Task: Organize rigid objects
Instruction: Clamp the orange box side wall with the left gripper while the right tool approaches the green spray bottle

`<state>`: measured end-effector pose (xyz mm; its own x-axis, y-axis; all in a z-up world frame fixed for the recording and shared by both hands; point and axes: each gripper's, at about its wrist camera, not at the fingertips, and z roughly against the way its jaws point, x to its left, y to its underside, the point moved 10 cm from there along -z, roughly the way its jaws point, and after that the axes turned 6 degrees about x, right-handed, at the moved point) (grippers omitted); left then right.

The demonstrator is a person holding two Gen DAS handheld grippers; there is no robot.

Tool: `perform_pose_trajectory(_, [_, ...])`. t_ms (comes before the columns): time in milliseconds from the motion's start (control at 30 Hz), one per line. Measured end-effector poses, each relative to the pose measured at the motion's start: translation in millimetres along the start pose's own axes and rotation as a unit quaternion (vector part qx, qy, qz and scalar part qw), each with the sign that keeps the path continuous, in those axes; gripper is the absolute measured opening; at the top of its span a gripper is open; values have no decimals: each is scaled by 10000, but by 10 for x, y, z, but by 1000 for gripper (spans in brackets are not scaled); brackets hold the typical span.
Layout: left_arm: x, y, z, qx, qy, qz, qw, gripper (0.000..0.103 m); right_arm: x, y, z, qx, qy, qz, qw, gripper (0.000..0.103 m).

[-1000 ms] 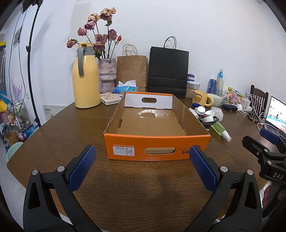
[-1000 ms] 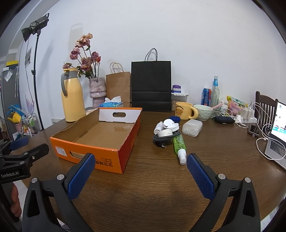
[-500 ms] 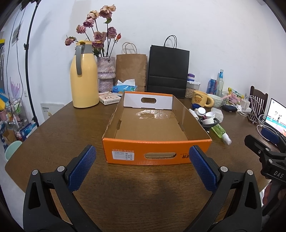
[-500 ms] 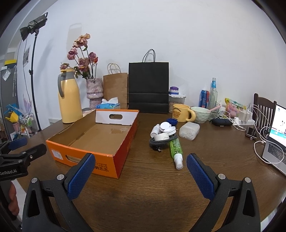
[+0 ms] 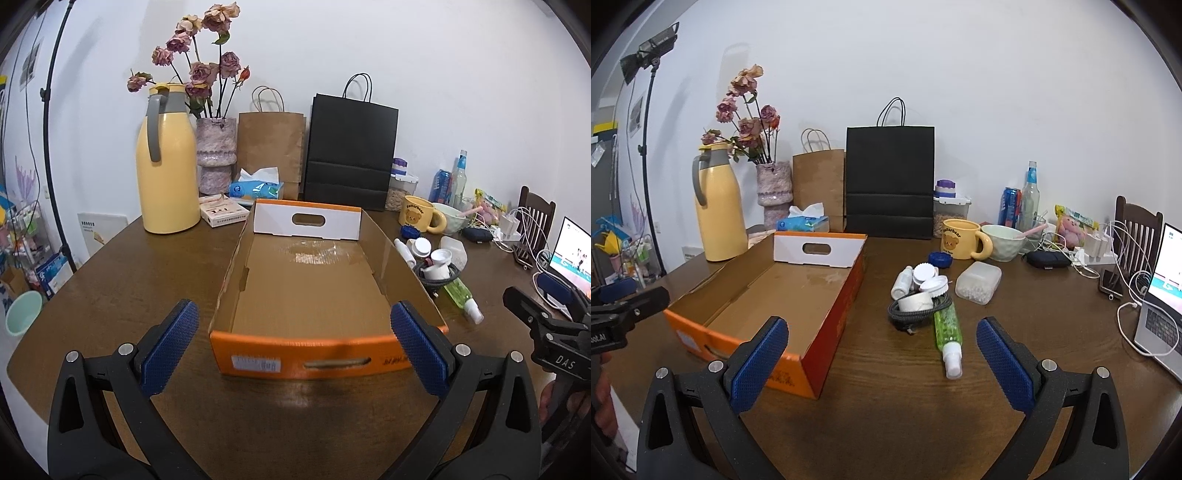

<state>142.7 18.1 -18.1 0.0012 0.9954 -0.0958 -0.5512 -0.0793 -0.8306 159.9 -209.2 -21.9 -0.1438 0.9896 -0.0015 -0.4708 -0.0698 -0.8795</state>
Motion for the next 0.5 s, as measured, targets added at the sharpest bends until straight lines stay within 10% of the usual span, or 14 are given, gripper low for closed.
perform_pose_trajectory(500, [309,-409,-464,811,90,333,9961,103,-230,-359,-479,199,295,42,9994,103])
